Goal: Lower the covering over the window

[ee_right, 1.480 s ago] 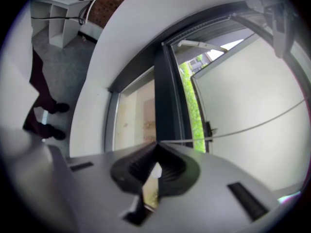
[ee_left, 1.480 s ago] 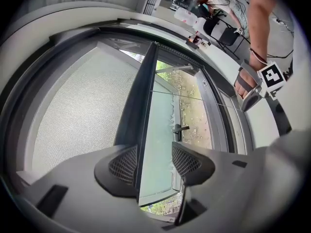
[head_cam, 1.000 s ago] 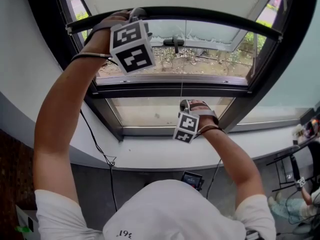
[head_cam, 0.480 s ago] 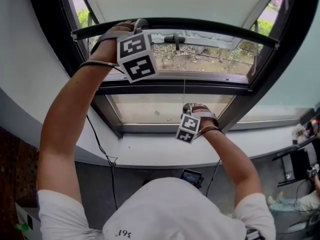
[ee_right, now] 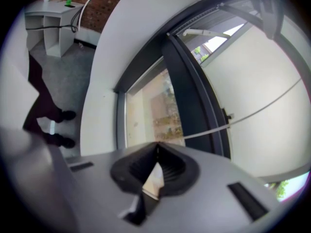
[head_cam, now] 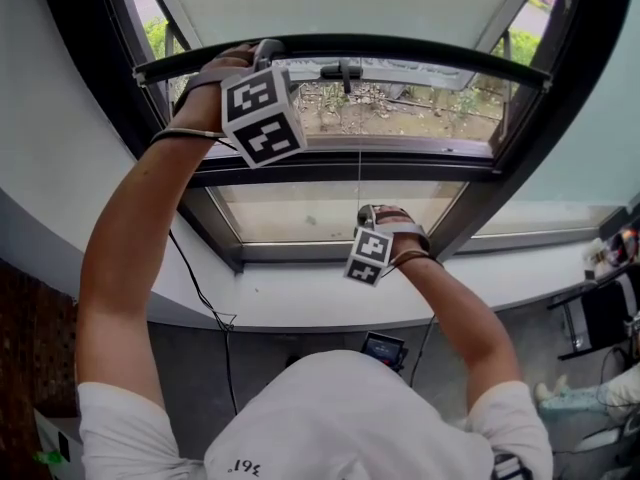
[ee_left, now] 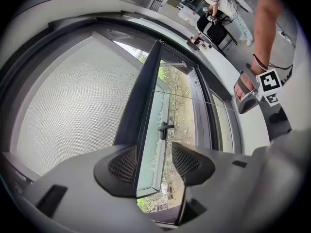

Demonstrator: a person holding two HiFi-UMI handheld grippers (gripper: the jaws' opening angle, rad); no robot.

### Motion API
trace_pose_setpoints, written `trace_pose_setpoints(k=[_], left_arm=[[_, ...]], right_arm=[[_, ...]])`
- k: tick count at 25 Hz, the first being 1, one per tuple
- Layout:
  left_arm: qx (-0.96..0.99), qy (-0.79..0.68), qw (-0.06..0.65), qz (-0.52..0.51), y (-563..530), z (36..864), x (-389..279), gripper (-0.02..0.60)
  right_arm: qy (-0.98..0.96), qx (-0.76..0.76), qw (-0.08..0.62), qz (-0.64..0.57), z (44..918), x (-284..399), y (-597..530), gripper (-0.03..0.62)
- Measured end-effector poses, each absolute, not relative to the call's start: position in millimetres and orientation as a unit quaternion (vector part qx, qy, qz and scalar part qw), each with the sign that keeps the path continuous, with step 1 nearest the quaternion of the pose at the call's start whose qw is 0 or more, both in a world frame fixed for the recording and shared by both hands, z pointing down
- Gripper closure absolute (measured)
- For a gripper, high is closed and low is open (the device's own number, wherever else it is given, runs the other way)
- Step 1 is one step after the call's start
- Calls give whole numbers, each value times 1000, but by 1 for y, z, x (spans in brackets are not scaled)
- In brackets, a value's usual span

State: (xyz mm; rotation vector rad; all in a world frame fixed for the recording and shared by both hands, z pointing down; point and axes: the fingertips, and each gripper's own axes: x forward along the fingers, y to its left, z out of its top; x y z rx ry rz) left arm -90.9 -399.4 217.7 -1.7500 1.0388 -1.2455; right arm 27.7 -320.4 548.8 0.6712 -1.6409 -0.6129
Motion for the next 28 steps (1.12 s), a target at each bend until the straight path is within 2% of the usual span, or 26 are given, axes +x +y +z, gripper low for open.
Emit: trace_pose_setpoints(k=[11,18,23,26,28], left_arm=[[-680,402,362,-495,-400,234,-92,345],[-675,390,358,-514,-398,259,-92,347],[-682,389,349,-511,-398,275,-93,346],[-683,390,348,-510,-398,277,-92,347],[-684,390,349,-508,-398,278,-92,346]], right_arm=[[-705,285,596,-257,562,31,-317,572],[-696,252,622,-255,584,35,-308,571],[-706,239,608,-273,594,36,-299,566],[-713,239,599,-275,590,38,-294,431],[-716,244,593,-276,582,41,-296,422]])
